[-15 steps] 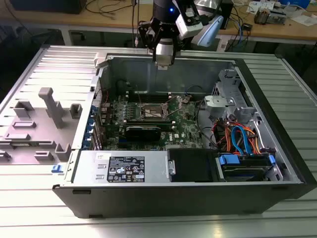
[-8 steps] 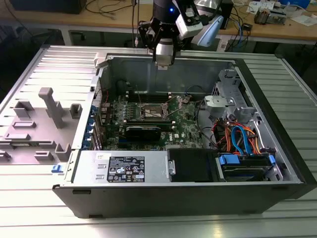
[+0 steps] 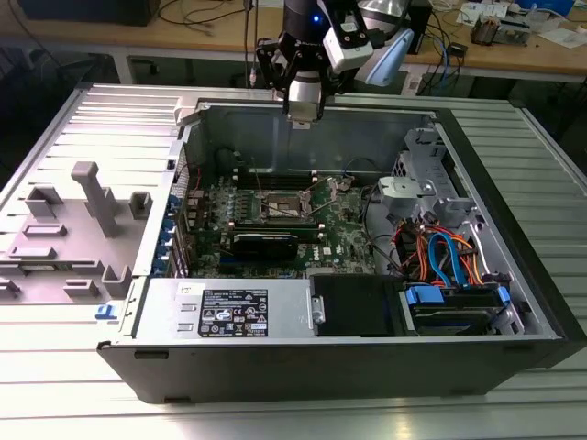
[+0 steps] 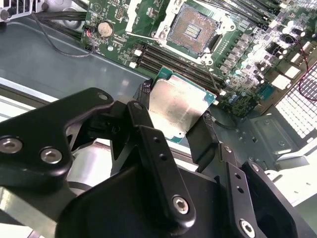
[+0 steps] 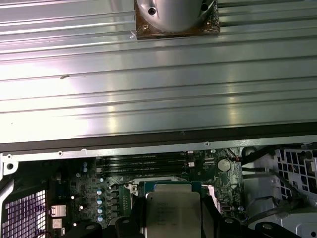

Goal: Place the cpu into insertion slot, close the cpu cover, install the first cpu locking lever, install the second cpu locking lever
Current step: 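Place the cpu into insertion slot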

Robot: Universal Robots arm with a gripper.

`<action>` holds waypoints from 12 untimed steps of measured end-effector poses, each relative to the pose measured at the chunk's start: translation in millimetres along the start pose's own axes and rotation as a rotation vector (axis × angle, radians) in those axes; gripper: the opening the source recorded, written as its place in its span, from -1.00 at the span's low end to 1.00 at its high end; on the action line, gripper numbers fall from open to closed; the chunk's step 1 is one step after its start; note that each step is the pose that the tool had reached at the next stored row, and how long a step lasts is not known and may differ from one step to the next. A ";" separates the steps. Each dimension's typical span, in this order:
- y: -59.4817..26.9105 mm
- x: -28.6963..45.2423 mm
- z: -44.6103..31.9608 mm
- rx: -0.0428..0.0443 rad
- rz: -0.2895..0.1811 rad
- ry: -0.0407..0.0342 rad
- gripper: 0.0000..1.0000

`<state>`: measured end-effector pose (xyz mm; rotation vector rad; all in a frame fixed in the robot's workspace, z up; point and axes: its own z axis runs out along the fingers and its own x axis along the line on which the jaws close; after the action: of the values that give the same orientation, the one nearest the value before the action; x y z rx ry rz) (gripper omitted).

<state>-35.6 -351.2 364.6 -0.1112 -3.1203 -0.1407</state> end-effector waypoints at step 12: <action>0.0 0.0 0.0 -0.0002 0.013 -0.0011 0.09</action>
<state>-35.6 -351.2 364.6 -0.1313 -3.1201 -0.1409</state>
